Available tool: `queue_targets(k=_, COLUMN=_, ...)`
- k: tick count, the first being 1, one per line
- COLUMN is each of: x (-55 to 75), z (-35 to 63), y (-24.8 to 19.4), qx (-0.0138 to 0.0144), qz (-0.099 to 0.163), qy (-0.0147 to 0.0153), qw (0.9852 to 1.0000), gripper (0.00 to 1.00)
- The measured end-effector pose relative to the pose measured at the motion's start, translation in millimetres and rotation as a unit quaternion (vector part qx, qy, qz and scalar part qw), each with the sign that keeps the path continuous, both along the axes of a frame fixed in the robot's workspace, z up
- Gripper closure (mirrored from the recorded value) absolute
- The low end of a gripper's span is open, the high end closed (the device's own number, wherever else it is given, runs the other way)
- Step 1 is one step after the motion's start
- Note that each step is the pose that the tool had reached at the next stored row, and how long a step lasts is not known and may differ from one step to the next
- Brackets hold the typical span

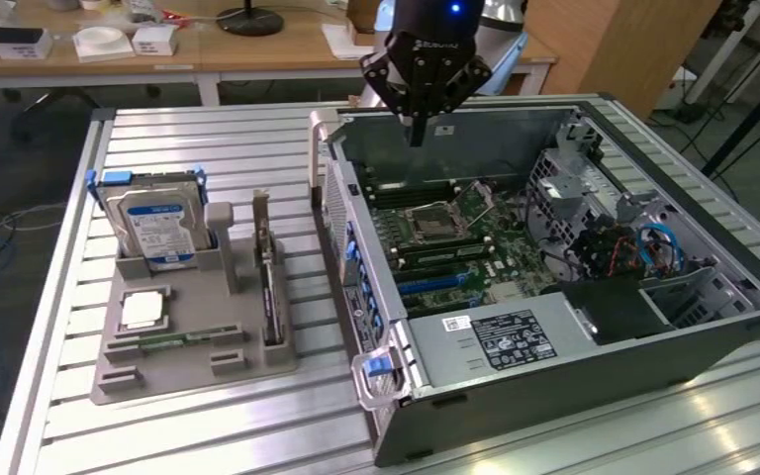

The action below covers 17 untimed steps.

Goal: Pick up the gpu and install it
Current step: 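Reach for the gpu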

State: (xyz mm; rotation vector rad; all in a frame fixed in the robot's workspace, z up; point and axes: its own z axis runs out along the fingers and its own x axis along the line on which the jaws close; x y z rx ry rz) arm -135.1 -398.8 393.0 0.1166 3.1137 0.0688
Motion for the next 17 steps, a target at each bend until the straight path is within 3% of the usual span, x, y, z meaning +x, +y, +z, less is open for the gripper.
queue_targets(k=17, x=-5.4, z=-0.1, y=0.0, qx=0.0, qz=0.0, qy=0.0, qw=1.0, gripper=0.89)
